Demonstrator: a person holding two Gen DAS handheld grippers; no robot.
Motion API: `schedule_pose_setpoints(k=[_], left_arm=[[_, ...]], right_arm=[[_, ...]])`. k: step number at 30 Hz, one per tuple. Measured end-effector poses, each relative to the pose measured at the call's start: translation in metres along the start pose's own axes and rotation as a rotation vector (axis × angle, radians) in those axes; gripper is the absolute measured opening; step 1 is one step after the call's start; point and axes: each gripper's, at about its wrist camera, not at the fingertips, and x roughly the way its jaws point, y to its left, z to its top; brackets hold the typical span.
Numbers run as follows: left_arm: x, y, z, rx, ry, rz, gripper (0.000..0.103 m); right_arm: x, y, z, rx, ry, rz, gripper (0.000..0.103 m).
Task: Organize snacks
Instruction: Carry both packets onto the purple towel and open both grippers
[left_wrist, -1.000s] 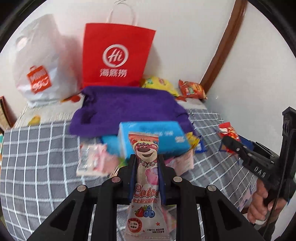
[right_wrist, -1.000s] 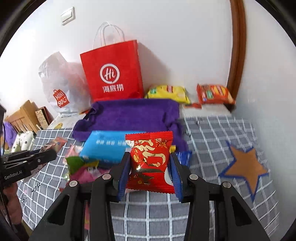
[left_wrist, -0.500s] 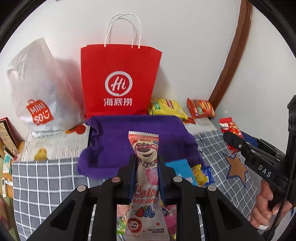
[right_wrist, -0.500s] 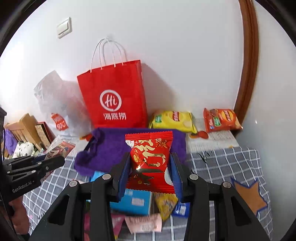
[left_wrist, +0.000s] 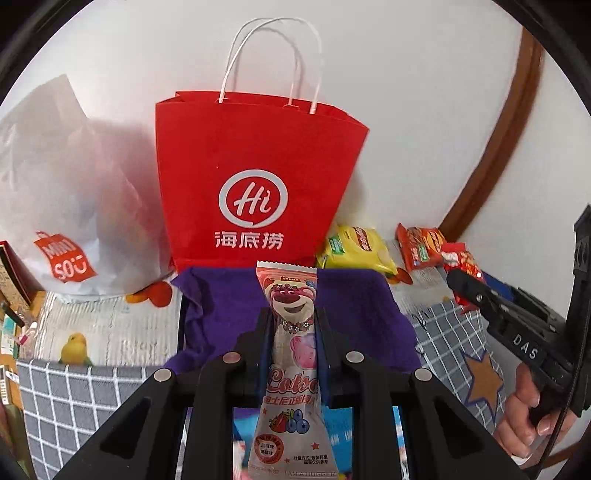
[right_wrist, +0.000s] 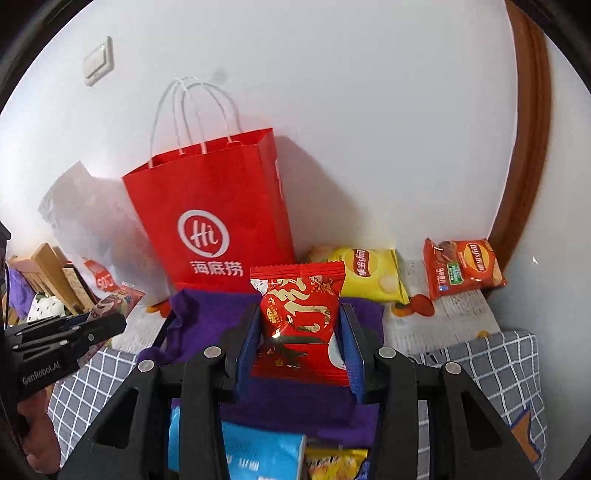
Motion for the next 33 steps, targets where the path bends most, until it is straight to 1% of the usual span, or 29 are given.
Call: schedule_pose_setpoints(k=[3,5,7,9,11,13,19,23,27,33], left_arm=[[0.017,0.007,0.008,-0.001,0.006,0.001,0.02],[0.033,0.018,0.01,-0.024,0.007,-0.008,0.02],[0.048,0.024,0.011,-0.018,0.019,0.008,0.02],[0.07,0.031,0.012,-0.01,0.046,0.017,0.02],[0.087,0.042,0.01,-0.035,0.082,-0.005,0.02],[0.105,0.052,0.009,-0.04,0.131,0.004,0.02],[0.123,0.072,0.002,-0.087,0.177,0.014,0.02],[0.132,0.076,-0.002,-0.109,0.2,0.004,0.02],[0.143,0.077,-0.006,-0.124,0.227,-0.007,0.02],[0.157,0.072,-0.01,-0.133,0.236,-0.015,0.02]], right_arm=[[0.02,-0.01,0.002,-0.007,0.015,-0.006,0.042],[0.038,-0.021,-0.002,0.004,0.044,-0.009,0.042],[0.058,-0.033,-0.008,0.037,0.079,0.006,0.042],[0.078,-0.041,-0.01,0.059,0.133,0.023,0.042],[0.095,-0.047,-0.015,0.072,0.155,0.027,0.042],[0.109,-0.045,-0.02,0.053,0.183,0.015,0.042],[0.148,-0.041,-0.038,0.047,0.27,0.016,0.042],[0.163,-0.04,-0.047,0.045,0.309,0.001,0.042],[0.169,-0.045,-0.051,0.076,0.318,0.001,0.042],[0.173,-0.046,-0.054,0.078,0.325,-0.003,0.043]])
